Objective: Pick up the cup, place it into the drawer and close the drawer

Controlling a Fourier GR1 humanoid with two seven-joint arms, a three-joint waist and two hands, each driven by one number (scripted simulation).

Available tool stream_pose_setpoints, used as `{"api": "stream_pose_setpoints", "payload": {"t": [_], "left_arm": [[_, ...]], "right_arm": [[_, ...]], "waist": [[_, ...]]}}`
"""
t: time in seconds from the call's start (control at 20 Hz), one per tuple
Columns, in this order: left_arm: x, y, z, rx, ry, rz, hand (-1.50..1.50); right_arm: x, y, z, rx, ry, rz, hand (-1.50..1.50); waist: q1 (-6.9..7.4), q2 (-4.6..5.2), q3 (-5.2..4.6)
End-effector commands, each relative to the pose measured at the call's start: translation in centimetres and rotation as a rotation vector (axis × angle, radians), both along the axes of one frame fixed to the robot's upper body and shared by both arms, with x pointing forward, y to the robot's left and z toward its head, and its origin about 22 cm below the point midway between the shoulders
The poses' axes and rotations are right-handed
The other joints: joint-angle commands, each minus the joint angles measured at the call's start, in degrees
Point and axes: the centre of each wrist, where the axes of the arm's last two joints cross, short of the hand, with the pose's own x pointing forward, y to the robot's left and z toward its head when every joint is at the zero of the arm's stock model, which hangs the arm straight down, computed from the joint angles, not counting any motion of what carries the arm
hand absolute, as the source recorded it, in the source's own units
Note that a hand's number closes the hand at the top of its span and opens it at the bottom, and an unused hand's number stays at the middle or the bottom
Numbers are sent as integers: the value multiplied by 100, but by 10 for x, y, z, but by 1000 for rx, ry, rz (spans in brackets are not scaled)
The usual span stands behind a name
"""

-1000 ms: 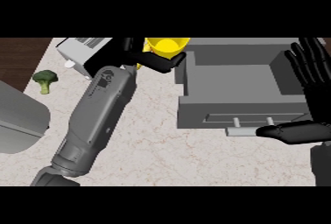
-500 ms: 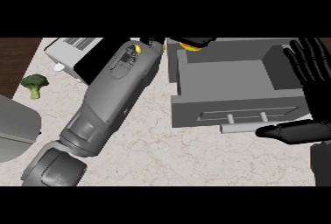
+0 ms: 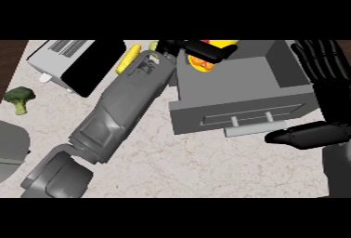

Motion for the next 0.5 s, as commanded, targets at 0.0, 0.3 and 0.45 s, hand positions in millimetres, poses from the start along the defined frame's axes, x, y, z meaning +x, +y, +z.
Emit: {"api": "stream_pose_setpoints", "payload": {"t": [0.0, 0.3, 0.45], "left_arm": [[-1, 0, -9, 73, 68, -33, 150], [-5, 8, -34, 68, 54, -41, -150], [-7, 8, -35, -30, 48, -31, -150]], "right_arm": [[-1, 20, -5, 11, -2, 59, -150], [13, 11, 15, -20, -14, 74, -150], [10, 31, 3, 16, -7, 204, -150]], "waist": [[-234, 40, 3], [-380, 126, -4], [-524, 152, -2]]}}
